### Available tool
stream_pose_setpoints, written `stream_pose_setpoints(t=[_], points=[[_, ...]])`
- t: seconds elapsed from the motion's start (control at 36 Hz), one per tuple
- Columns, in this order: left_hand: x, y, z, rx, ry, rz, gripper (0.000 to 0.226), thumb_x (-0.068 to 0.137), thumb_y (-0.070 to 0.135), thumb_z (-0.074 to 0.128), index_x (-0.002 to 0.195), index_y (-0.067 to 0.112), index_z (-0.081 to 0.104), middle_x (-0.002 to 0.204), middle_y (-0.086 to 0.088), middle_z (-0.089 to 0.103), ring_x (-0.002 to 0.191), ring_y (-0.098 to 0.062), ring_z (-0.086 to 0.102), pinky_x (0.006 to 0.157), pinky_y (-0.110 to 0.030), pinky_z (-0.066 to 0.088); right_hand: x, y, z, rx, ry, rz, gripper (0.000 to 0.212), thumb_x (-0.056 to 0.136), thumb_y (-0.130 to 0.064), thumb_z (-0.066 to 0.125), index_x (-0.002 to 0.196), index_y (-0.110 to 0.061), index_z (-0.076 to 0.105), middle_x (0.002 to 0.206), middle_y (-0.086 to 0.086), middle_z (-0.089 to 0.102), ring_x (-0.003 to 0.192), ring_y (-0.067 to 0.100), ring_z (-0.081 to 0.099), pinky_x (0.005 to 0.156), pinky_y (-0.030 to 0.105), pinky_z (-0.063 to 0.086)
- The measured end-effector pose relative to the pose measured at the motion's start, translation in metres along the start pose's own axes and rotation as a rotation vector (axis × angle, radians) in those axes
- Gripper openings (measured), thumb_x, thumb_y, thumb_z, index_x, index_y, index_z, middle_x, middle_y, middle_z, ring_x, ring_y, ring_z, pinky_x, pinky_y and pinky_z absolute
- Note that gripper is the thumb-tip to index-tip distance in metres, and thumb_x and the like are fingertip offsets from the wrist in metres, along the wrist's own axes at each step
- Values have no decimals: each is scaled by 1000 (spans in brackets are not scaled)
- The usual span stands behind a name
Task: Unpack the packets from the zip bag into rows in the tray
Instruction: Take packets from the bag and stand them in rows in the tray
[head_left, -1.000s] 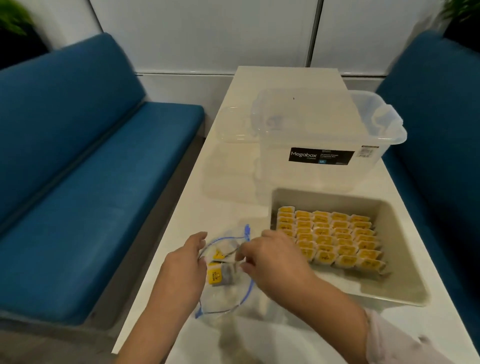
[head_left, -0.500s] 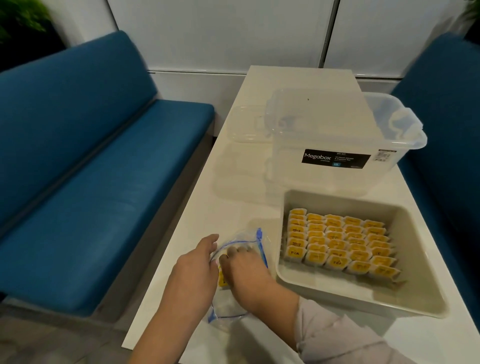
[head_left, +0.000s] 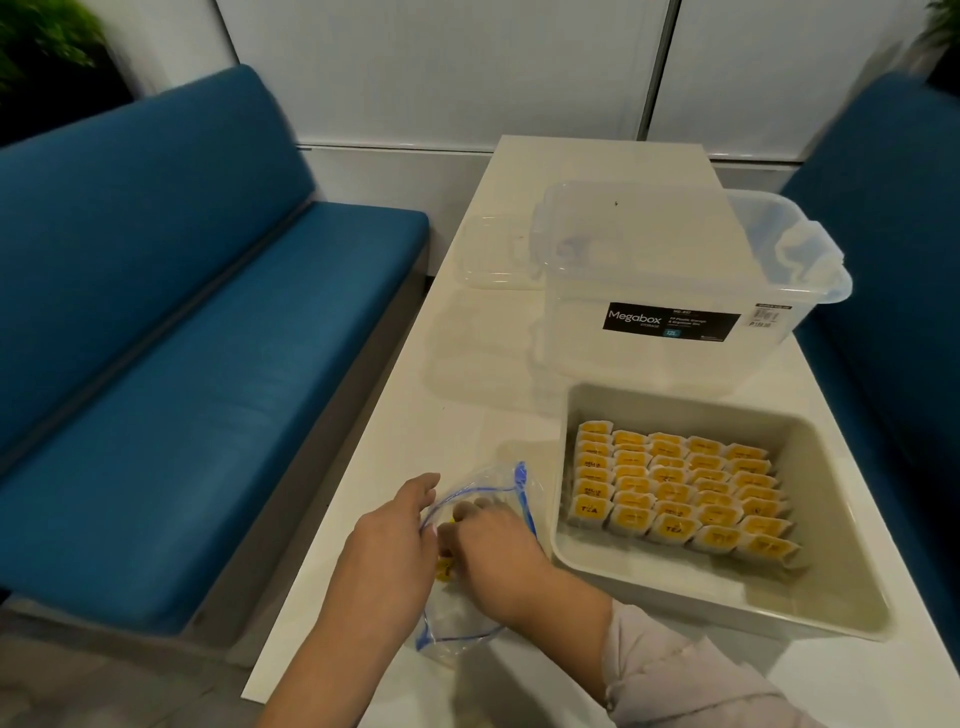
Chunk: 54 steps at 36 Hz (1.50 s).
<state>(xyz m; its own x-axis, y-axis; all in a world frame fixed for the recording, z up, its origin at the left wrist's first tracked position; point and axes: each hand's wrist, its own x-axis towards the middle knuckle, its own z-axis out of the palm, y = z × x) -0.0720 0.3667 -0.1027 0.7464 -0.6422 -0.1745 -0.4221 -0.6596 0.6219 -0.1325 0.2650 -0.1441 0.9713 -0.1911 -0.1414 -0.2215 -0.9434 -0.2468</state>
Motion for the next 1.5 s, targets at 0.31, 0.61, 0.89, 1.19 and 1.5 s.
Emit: stream_pose_setpoints(t=[0.31, 0.61, 0.89, 1.19, 1.5], points=[[1, -3, -3, -35, -4, 2, 43, 92, 13, 53, 130, 30, 47, 127, 12, 58, 113, -11, 57, 99, -29, 46, -21, 1, -39, 343, 37, 109, 23, 89, -17, 57, 112, -22, 59, 104, 4, 66, 90, 21, 57, 80, 30, 48], [-8, 8, -15, -193, 104, 127, 31, 89, 42, 46, 116, 33, 59, 112, 19, 61, 105, -2, 55, 84, -13, 39, -38, 22, -66, 615, 227, 244, 11, 87, -19, 63, 83, -30, 63, 83, -11, 63, 74, 6, 53, 64, 15, 40], [-12, 22, -16, -457, 58, 123, 33, 72, 25, 77, 100, 36, 63, 84, 16, 71, 80, -3, 67, 69, -16, 53, -38, 23, -76, 1081, 361, 267, 17, 89, -13, 63, 77, -25, 58, 65, -3, 62, 60, 10, 50, 60, 29, 42], [-9, 23, -11, -489, 44, 135, 17, 80, 19, 71, 91, 32, 66, 81, 15, 71, 78, -2, 67, 72, -15, 51, -47, 24, -88, 1051, 367, 192, 23, 98, -22, 48, 90, -23, 69, 77, -16, 66, 66, -10, 55, 62, 7, 39], [-10, 29, -8, -662, 25, 134, 12, 81, 19, 69, 91, 25, 69, 80, 11, 73, 75, -6, 68, 65, -10, 50, -47, 33, -88, 992, 373, 239, 13, 88, -19, 65, 79, -27, 67, 70, -5, 68, 61, -1, 57, 59, 17, 45]])
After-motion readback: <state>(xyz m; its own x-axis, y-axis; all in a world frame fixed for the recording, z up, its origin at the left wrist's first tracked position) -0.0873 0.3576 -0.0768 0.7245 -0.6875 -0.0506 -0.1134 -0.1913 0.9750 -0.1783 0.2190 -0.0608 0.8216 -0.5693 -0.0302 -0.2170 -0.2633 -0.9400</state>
